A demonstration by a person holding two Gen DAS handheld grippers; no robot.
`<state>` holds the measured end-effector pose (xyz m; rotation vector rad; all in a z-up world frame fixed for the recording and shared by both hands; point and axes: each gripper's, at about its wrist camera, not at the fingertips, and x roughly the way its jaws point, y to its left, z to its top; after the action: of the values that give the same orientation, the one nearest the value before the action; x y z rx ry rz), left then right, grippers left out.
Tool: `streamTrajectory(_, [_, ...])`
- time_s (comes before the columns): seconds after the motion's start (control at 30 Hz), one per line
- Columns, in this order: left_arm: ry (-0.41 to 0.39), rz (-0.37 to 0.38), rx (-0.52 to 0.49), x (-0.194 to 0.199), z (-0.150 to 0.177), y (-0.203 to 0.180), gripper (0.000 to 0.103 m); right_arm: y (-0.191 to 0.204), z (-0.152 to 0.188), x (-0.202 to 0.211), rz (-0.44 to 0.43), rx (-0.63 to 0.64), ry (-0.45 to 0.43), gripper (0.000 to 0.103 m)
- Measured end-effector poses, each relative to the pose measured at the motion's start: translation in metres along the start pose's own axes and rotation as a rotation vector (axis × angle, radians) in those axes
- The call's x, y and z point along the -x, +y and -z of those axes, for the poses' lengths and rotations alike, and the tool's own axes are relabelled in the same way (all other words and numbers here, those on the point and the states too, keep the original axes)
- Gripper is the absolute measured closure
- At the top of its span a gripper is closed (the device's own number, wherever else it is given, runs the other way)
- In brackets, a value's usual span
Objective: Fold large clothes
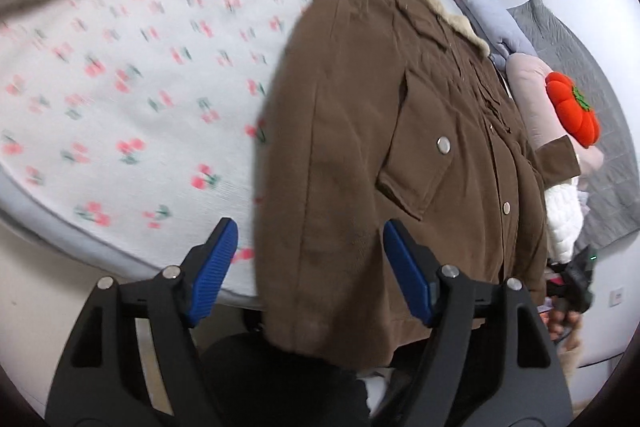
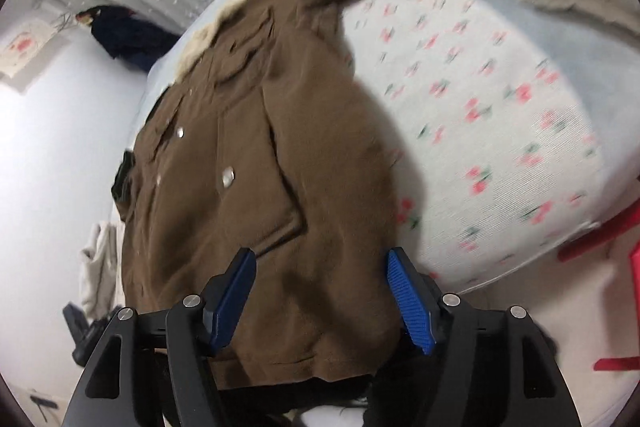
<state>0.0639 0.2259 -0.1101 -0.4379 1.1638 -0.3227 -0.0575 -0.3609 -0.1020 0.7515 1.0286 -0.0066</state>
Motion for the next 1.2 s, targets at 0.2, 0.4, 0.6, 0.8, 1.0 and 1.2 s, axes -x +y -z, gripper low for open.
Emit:
streamTrajectory(0.2, [-0.010,0.043,-0.080,0.005,0.005,-0.018,0.087,0.007,0.013,-0.010,-0.141,0.057,0.047,0.090])
streamTrajectory(0.4, [-0.121,0.146,-0.051,0.066,0.002,-0.037,0.094,0.023,0.017,0.072,-0.267,0.115,-0.083,0.099])
streamTrajectory(0.6, [0.007,-0.082,-0.148,0.064,0.014,-0.052,0.092,0.011,-0.004,0.188,-0.173,0.143,-0.330,0.103])
streamTrajectory(0.8, [0.053,-0.296,-0.128,0.034,0.013,-0.031,0.072,-0.014,-0.002,0.162,-0.001,0.117,-0.244,0.075])
streamTrajectory(1.0, [-0.221,-0.416,-0.249,0.067,-0.042,-0.053,0.019,0.020,0.003,0.102,0.011,0.146,-0.166,0.036])
streamTrajectory(1.2, [-0.359,-0.579,-0.530,0.020,-0.119,-0.070,0.011,0.062,-0.020,0.046,0.014,0.187,-0.097,0.029])
